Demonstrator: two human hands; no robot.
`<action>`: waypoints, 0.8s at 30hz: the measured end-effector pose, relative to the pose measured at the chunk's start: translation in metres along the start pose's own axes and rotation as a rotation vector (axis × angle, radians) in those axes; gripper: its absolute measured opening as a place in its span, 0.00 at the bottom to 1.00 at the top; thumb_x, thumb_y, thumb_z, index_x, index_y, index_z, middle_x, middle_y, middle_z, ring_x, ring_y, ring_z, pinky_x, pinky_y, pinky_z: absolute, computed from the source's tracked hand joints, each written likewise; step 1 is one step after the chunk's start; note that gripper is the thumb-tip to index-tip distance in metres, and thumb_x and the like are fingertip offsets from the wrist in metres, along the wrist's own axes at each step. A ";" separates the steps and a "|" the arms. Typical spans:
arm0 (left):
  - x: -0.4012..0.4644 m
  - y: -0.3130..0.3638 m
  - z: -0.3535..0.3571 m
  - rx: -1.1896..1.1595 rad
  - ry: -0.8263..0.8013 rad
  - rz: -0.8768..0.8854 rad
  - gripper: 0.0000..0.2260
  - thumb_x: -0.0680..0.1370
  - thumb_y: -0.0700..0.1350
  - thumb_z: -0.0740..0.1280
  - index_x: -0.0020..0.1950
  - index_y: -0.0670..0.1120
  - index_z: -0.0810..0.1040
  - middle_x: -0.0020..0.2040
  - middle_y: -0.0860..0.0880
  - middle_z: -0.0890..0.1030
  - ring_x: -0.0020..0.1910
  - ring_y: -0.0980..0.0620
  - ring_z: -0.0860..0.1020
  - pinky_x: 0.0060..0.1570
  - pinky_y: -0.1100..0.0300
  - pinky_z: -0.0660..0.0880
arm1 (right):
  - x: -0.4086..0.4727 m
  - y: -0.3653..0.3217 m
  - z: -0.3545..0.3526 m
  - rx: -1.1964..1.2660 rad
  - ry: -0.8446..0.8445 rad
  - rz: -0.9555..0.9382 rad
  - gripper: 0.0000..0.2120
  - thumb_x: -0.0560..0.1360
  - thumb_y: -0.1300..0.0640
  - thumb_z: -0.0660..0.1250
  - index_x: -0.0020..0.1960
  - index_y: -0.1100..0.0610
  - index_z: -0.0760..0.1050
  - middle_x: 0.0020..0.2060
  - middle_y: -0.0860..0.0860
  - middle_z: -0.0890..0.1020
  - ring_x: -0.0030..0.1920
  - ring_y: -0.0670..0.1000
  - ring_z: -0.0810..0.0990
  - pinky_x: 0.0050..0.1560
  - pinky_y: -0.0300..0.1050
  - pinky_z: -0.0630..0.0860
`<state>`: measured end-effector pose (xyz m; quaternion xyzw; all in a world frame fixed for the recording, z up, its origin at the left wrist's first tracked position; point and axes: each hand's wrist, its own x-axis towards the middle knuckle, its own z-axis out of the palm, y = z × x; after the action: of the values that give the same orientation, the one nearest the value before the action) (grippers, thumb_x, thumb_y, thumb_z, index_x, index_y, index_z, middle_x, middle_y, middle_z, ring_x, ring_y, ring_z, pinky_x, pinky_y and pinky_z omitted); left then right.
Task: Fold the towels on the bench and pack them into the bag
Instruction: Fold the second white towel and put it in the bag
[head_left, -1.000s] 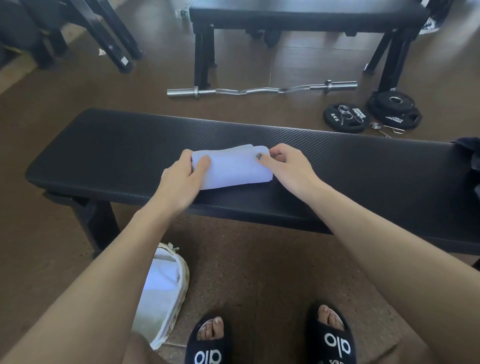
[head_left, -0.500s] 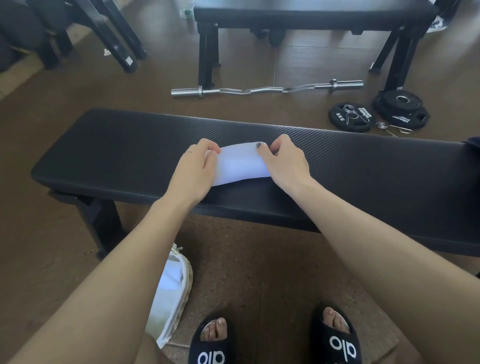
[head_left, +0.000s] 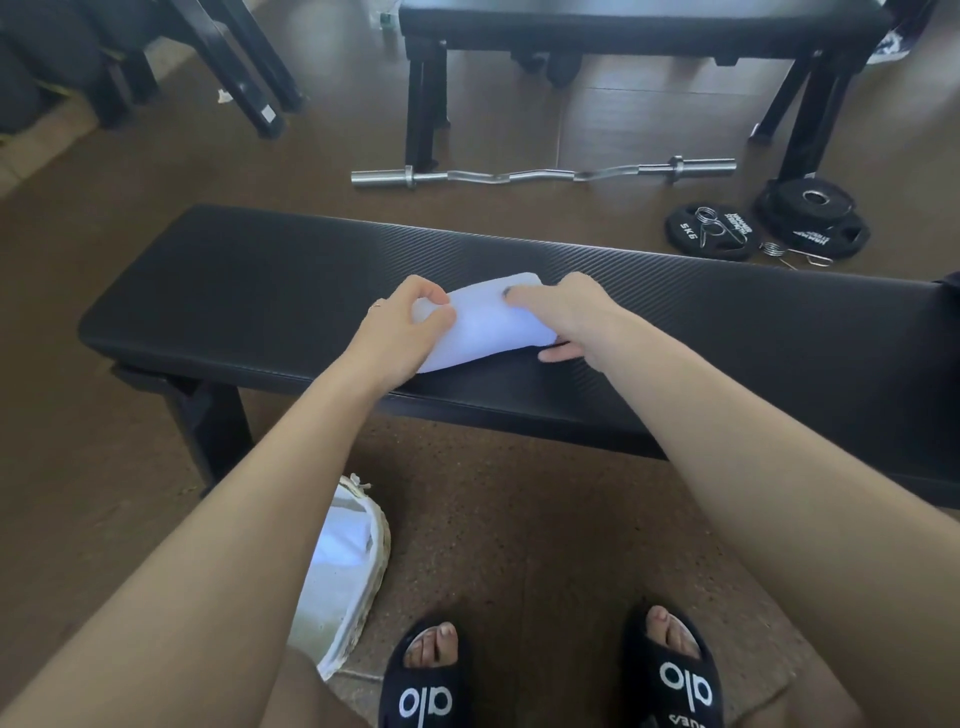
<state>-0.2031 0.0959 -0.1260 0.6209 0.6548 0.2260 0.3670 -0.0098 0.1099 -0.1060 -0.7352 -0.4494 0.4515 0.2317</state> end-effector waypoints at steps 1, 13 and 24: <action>-0.002 -0.001 -0.002 -0.009 0.002 -0.017 0.05 0.80 0.54 0.61 0.55 0.59 0.73 0.60 0.47 0.75 0.44 0.53 0.74 0.38 0.57 0.67 | -0.004 0.000 0.002 0.064 -0.026 0.033 0.17 0.76 0.49 0.68 0.57 0.58 0.68 0.60 0.55 0.74 0.49 0.55 0.82 0.52 0.50 0.83; -0.061 -0.024 -0.019 -0.580 -0.106 -0.409 0.17 0.79 0.47 0.72 0.65 0.46 0.74 0.58 0.47 0.77 0.52 0.50 0.78 0.43 0.57 0.80 | -0.066 0.026 0.006 0.334 -0.260 0.160 0.22 0.75 0.61 0.71 0.68 0.55 0.72 0.58 0.56 0.81 0.54 0.56 0.83 0.38 0.46 0.84; -0.113 -0.072 -0.086 -0.518 -0.238 -0.392 0.10 0.76 0.43 0.74 0.52 0.48 0.75 0.50 0.49 0.81 0.47 0.49 0.81 0.50 0.54 0.82 | -0.111 0.043 0.069 0.383 -0.431 0.139 0.26 0.70 0.63 0.75 0.66 0.55 0.75 0.60 0.56 0.81 0.57 0.57 0.82 0.41 0.48 0.84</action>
<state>-0.3199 -0.0101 -0.1031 0.3918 0.6349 0.2358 0.6227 -0.0712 -0.0126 -0.1207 -0.5944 -0.3433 0.6885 0.2339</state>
